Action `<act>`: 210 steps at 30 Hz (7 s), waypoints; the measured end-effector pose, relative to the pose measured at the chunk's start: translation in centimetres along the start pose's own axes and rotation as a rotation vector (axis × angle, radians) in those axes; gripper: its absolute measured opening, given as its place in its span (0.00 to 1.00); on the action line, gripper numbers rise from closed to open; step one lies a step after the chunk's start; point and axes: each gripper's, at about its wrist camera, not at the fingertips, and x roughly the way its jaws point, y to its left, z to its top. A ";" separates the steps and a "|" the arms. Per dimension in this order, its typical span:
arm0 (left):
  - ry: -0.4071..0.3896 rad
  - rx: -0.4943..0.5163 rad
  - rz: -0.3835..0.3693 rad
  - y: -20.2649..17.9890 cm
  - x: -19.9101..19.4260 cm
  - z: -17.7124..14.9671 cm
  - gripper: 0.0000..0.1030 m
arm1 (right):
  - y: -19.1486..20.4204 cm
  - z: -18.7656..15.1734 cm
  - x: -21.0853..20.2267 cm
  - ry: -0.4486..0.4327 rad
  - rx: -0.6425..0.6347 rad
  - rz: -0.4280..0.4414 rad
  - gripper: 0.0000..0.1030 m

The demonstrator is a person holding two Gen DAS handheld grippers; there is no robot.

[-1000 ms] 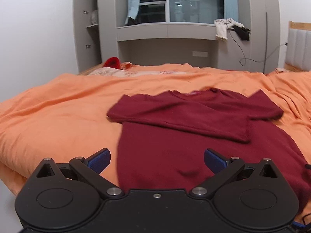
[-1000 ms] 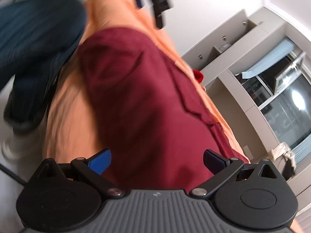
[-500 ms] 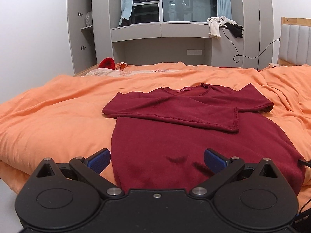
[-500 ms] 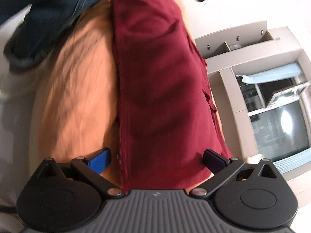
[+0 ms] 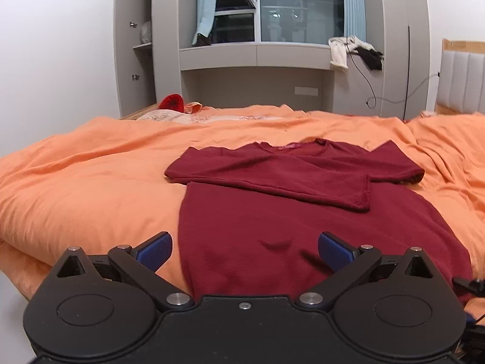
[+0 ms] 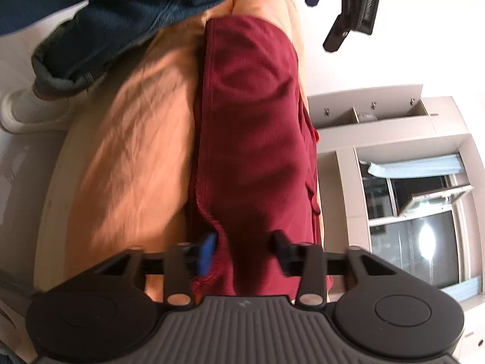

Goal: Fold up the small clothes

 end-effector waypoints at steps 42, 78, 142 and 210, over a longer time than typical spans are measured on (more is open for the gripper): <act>-0.021 0.015 -0.040 0.5 -1.1 -2.8 0.99 | 4.5 -4.7 -0.3 0.008 -0.641 0.017 0.72; -0.101 0.345 -0.049 -8.5 0.2 -6.2 0.99 | -25.1 -1.8 -5.1 -0.245 0.842 0.062 0.06; -0.421 0.175 0.149 -1.1 -10.6 1.8 0.05 | -22.9 -12.0 -16.4 -0.358 1.281 -0.137 0.06; 0.182 -0.111 0.232 5.9 31.5 11.3 0.73 | -28.0 -20.4 27.7 0.214 1.453 0.093 0.07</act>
